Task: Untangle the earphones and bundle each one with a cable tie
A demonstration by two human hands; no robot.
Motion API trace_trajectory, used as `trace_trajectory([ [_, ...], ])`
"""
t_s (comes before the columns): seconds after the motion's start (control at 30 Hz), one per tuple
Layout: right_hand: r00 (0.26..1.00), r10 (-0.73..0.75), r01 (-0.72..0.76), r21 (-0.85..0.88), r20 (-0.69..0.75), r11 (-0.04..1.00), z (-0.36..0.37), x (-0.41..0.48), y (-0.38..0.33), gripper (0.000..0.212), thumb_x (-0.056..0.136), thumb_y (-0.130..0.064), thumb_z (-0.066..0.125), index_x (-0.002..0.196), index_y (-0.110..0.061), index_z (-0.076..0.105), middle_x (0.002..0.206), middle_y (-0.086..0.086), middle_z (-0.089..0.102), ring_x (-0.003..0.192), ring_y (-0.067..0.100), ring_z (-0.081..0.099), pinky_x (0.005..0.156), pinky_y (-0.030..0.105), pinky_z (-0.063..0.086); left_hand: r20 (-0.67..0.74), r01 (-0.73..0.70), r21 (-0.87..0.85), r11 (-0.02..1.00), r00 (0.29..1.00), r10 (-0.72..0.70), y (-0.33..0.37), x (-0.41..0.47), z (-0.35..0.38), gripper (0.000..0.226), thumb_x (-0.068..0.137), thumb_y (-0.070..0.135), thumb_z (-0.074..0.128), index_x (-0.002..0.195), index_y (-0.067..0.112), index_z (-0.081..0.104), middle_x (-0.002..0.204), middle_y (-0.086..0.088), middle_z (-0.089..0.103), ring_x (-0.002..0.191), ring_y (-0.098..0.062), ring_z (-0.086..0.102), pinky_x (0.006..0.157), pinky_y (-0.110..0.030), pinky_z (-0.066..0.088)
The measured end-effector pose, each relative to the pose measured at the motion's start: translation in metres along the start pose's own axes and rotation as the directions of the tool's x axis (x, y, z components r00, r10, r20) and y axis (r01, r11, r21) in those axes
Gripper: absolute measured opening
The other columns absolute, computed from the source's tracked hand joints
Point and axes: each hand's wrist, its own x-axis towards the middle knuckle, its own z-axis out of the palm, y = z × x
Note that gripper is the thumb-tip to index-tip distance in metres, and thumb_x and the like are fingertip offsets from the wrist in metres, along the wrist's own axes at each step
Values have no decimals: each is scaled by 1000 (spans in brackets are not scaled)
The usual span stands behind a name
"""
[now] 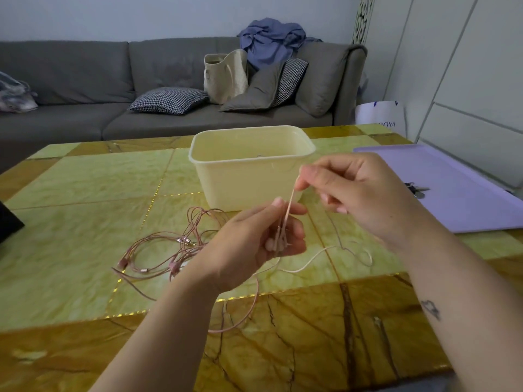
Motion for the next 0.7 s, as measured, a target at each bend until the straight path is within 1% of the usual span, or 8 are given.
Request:
trace_trajectory([
  [0.1, 995, 76, -64, 164, -64, 984, -4, 3, 13, 28, 75, -46, 63, 66, -20, 70, 52, -4, 43, 43, 8, 32, 49, 20, 30, 187, 55, -60, 997, 981, -43, 1, -3, 7, 33, 92, 33, 44, 92, 11, 68, 74, -6, 63, 67, -13, 62, 84, -39, 56],
  [0.2, 975, 188, -154, 247, -120, 957, -3, 6, 32, 28, 77, -44, 70, 64, -19, 68, 55, 1, 42, 49, 13, 33, 52, 25, 30, 266, 56, -159, 986, 964, -12, 5, -5, 13, 32, 91, 25, 40, 91, 12, 69, 71, -5, 61, 64, -13, 60, 82, -39, 56],
  [0.3, 963, 266, -248, 268, -35, 931, 9, 4, 50, 45, 76, -51, 68, 74, -7, 66, 71, 18, 44, 64, 30, 38, 63, 38, 33, 285, -2, -282, 959, 955, 85, 14, -8, 16, 33, 92, 21, 37, 96, 10, 68, 67, -3, 59, 63, -13, 61, 76, -37, 58],
  [0.4, 945, 320, -326, 219, 63, 920, 27, 0, 57, 40, 83, -52, 62, 72, -14, 63, 66, 15, 44, 55, 21, 40, 58, 28, 35, 115, -145, -382, 913, 972, 203, 21, -7, 15, 25, 96, 18, 37, 105, 10, 58, 67, 2, 58, 65, -11, 62, 78, -36, 57],
  [0.47, 937, 334, -341, 63, 101, 938, 36, -2, 55, 31, 90, -40, 56, 68, -20, 65, 55, 1, 45, 46, 6, 38, 51, 18, 32, -65, -261, -423, 868, 964, 258, 26, -5, 7, 26, 97, 18, 33, 107, 13, 56, 70, 5, 60, 69, -10, 63, 84, -35, 54],
  [0.53, 933, 316, -290, -159, 172, 944, 42, -4, 48, 29, 96, -33, 51, 76, -23, 69, 54, -6, 44, 45, 1, 37, 49, 16, 31, -231, -358, -390, 849, 930, 286, 29, -3, -6, 28, 101, 18, 29, 107, 16, 56, 72, 6, 64, 73, -9, 66, 87, -36, 52],
  [0.6, 921, 314, -225, -344, 231, 912, 43, -6, 37, 31, 97, -36, 48, 88, -16, 69, 57, -4, 41, 45, 3, 34, 46, 15, 26, -339, -384, -288, 877, 897, 282, 29, -3, -17, 29, 102, 17, 29, 110, 16, 56, 76, 5, 68, 80, -10, 68, 89, -35, 50],
  [0.7, 915, 291, -124, -491, 280, 862, 43, -6, 20, 40, 98, -39, 47, 83, -4, 60, 56, -3, 36, 44, 6, 30, 43, 19, 26, -398, -364, -198, 910, 878, 265, 22, -1, -24, 28, 102, 14, 29, 115, 13, 54, 84, -4, 73, 90, -16, 70, 88, -31, 47],
])
